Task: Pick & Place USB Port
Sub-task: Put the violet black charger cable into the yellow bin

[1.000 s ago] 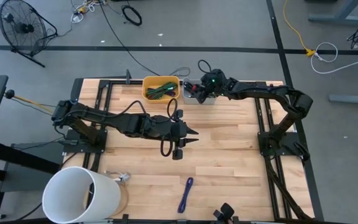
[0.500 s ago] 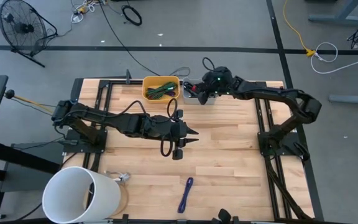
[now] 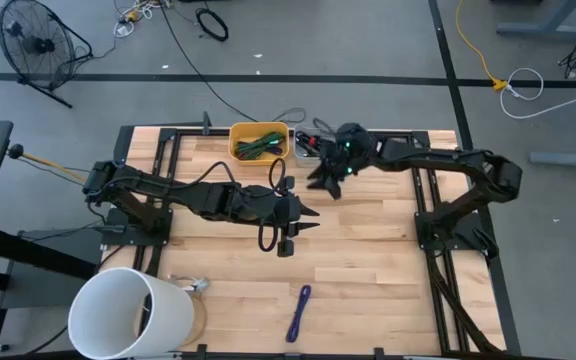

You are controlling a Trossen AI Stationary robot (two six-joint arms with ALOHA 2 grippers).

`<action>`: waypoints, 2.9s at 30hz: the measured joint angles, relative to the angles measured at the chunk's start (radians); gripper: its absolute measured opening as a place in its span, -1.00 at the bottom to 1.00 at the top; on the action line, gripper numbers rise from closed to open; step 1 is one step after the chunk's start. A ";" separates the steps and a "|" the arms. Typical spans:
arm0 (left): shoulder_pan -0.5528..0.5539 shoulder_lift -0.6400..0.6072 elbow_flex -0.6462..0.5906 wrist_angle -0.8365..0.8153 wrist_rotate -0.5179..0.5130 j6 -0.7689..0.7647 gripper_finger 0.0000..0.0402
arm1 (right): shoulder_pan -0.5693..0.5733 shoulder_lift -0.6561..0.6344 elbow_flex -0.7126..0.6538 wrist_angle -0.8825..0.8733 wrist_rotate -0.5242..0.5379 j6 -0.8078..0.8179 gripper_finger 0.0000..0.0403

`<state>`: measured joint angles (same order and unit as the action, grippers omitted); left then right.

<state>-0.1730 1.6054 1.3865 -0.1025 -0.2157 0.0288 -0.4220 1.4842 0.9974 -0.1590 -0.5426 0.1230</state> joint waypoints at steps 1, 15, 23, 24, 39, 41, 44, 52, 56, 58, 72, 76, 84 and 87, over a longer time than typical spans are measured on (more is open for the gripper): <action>0.000 0.000 0.000 -0.001 0.000 0.000 -0.46 | 0.020 -0.009 0.000 -0.031 0.003 -0.001 -0.05; 0.000 0.000 0.000 -0.007 0.000 0.000 -0.46 | 0.270 -0.176 -0.001 -0.122 0.098 0.035 -0.05; 0.000 0.000 0.000 -0.007 0.000 0.000 -0.46 | 0.406 -0.267 -0.001 -0.143 0.272 0.035 -0.05; 0.000 0.000 0.000 -0.006 0.000 0.000 -0.46 | 0.419 -0.274 -0.001 -0.142 0.297 0.039 -0.05; 0.000 0.000 0.000 -0.116 0.004 -0.146 -0.46 | 0.518 -0.280 -0.001 -0.149 0.457 0.015 -0.05; -0.006 0.000 0.000 -0.185 0.037 -0.274 -0.46 | 0.518 -0.280 -0.001 -0.155 0.457 0.013 -0.05; -0.032 0.018 0.001 -0.297 0.061 -0.440 -0.46 | 0.518 -0.280 -0.001 -0.155 0.457 0.009 -0.05; -0.161 0.155 0.001 -0.333 0.051 -0.686 -0.46 | 0.518 -0.280 -0.001 -0.145 0.457 0.000 -0.05; -0.210 0.221 0.000 -0.340 0.030 -0.762 -0.46 | 0.518 -0.280 -0.001 -0.143 0.457 0.000 -0.05; -0.229 0.257 0.000 -0.318 0.012 -0.819 -0.46 | 0.518 -0.280 -0.001 -0.143 0.457 0.000 -0.05; -0.291 0.423 0.000 -0.141 0.136 -1.012 -0.46 | 0.517 -0.280 -0.001 -0.150 0.535 -0.010 -0.05; -0.300 0.440 0.002 -0.134 0.145 -1.027 -0.46 | 0.517 -0.280 -0.001 -0.151 0.535 -0.009 -0.05; -0.288 0.475 0.002 -0.113 0.190 -1.071 -0.46 | 0.517 -0.280 -0.001 -0.151 0.535 -0.006 -0.05; -0.288 0.476 0.002 -0.117 0.195 -1.073 -0.46 | 0.517 -0.280 -0.001 -0.150 0.535 -0.005 -0.05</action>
<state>-0.4614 2.0817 1.3884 -0.2196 -0.0208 -1.0444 0.0952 1.2041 0.9966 -0.3088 -0.0075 0.1176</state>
